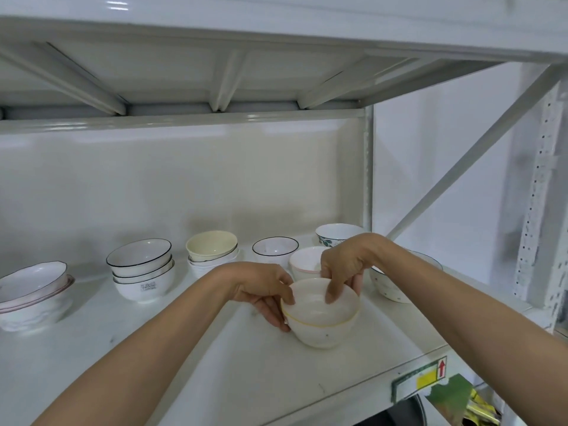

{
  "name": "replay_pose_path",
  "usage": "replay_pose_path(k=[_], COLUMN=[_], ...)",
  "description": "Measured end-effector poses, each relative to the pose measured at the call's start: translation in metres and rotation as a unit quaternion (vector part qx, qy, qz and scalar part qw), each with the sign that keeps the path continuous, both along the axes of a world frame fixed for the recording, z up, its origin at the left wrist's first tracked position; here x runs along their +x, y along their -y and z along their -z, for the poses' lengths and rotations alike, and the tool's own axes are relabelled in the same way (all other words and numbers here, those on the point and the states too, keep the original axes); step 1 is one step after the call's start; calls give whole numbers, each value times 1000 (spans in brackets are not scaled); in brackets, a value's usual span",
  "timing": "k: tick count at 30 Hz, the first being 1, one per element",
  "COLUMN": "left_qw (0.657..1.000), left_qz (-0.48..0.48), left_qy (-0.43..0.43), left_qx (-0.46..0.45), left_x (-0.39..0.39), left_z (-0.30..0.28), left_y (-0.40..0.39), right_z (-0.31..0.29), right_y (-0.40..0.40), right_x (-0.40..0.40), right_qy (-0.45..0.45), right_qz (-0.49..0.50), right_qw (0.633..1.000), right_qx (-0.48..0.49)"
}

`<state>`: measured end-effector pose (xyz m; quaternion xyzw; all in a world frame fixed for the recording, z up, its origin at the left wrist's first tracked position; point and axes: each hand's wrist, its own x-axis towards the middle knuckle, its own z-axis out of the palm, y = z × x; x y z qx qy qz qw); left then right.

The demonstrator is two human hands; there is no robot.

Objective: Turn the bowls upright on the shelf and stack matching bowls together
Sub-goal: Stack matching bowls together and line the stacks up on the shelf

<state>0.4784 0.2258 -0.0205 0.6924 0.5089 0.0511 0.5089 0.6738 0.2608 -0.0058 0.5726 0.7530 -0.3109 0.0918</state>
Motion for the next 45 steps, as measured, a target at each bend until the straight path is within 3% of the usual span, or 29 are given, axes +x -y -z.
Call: replay_pose_path(k=[11, 19, 26, 35, 45], left_qw=[993, 937, 909, 910, 922], left_qz=[-96, -256, -304, -330, -291], left_qy=[45, 198, 213, 142, 122], left_qx=[49, 128, 190, 206, 223], left_x=[5, 18, 43, 42, 39], left_z=[-20, -26, -13, 5, 14], left_y=[1, -17, -32, -47, -53], right_z=[-17, -26, -16, 2, 12], right_y=[-1, -18, -45, -64, -73], right_x=[25, 32, 27, 17, 15], right_qy=[-159, -287, -258, -129, -53], right_qz=[6, 130, 210, 176, 178], right_qw=[986, 936, 909, 929, 921], right_qx=[45, 156, 250, 299, 342])
